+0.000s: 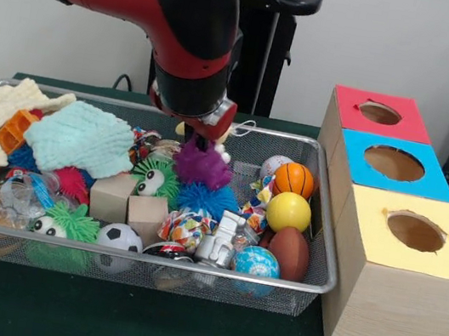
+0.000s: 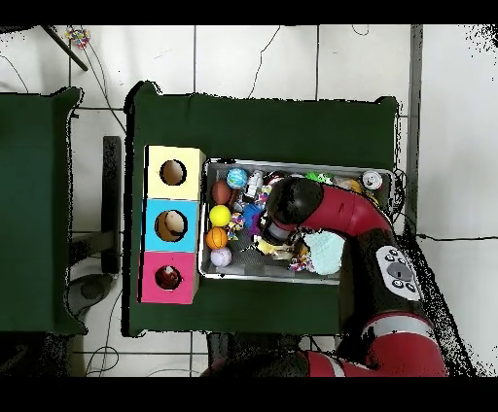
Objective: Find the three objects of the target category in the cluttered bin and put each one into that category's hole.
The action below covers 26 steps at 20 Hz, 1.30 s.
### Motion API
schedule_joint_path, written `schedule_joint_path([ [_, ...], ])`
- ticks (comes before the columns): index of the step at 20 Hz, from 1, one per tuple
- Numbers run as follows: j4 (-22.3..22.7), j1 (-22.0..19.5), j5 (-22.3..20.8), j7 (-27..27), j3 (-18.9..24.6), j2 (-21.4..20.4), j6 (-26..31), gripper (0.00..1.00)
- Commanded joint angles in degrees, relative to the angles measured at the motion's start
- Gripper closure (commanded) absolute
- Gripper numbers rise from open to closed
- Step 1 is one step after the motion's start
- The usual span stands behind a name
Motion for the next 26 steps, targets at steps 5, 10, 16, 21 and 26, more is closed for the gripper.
schedule_joint_path([
  [5, -10.8, -3.3, -1.6, -8.9, 6.6, -3.9, 12.0, 1.0],
  [10, -10.7, -4.7, -1.4, -9.6, 7.7, -5.0, 14.5, 1.0],
  [16, -10.1, -5.7, -1.6, -9.9, 8.0, -7.4, 16.8, 1.0],
  [21, -5.9, -6.8, -4.4, -9.3, 6.9, -5.2, 5.5, 1.0],
  [26, -4.7, -5.4, -8.5, -4.0, 4.4, -2.8, -2.4, 1.0],
])
